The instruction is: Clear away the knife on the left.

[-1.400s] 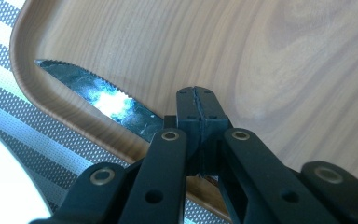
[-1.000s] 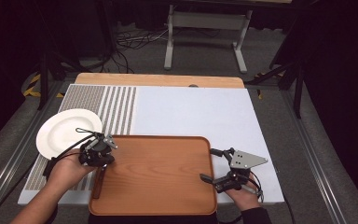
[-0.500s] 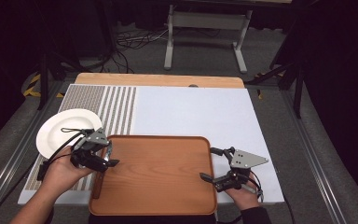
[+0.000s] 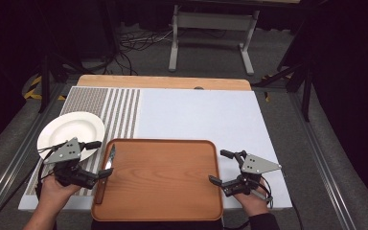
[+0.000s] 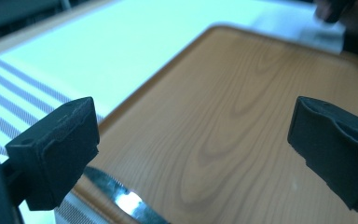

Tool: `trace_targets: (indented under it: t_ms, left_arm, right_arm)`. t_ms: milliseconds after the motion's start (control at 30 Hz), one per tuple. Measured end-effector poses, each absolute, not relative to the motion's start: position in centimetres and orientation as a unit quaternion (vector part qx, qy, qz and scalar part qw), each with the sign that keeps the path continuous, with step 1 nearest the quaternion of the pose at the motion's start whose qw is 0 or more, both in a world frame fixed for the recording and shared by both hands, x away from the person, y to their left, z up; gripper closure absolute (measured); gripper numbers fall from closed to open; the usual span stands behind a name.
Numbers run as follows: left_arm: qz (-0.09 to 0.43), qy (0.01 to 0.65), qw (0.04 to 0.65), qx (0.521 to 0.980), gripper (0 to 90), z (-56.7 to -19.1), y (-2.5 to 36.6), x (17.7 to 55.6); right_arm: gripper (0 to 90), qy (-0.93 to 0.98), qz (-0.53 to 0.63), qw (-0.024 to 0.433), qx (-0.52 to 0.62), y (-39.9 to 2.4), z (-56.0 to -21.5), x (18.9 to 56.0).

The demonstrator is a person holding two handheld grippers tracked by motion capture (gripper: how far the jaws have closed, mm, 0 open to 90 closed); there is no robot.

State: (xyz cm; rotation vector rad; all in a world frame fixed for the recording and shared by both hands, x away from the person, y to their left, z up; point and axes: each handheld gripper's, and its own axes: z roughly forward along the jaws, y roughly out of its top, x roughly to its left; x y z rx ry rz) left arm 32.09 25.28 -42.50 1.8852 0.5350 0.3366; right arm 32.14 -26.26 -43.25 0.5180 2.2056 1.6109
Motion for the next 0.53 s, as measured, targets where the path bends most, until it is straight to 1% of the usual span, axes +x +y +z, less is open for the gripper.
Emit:
trace_targets:
  t_ms: [133, 200, 300, 400, 533]
  left_arm:
    - [0.149, 0.223, 0.578, 0.771, 1.8, -43.5, 26.3, 31.3]
    - [0.162, 0.235, 0.595, 0.751, 0.9, -44.3, 26.9, 31.0]
    - [0.138, 0.247, 0.624, 0.729, 0.6, -45.7, 27.8, 30.7]
    - [0.147, 0.249, 0.625, 0.725, 0.3, -46.1, 28.3, 30.3]
    - [0.177, 0.238, 0.610, 0.735, 0.3, -46.1, 28.4, 30.2]
  right_arm:
    - [6.5, 0.777, 0.573, 0.183, 0.188, -26.4, -43.2, 32.1]
    - [6.4, 0.775, 0.574, 0.184, 0.191, -26.4, -43.3, 32.1]
    - [6.4, 0.775, 0.573, 0.185, 0.193, -26.4, -43.3, 32.2]
    - [6.4, 0.773, 0.574, 0.187, 0.196, -26.5, -43.3, 32.2]
    - [6.1, 0.771, 0.575, 0.188, 0.198, -26.6, -43.4, 32.2]
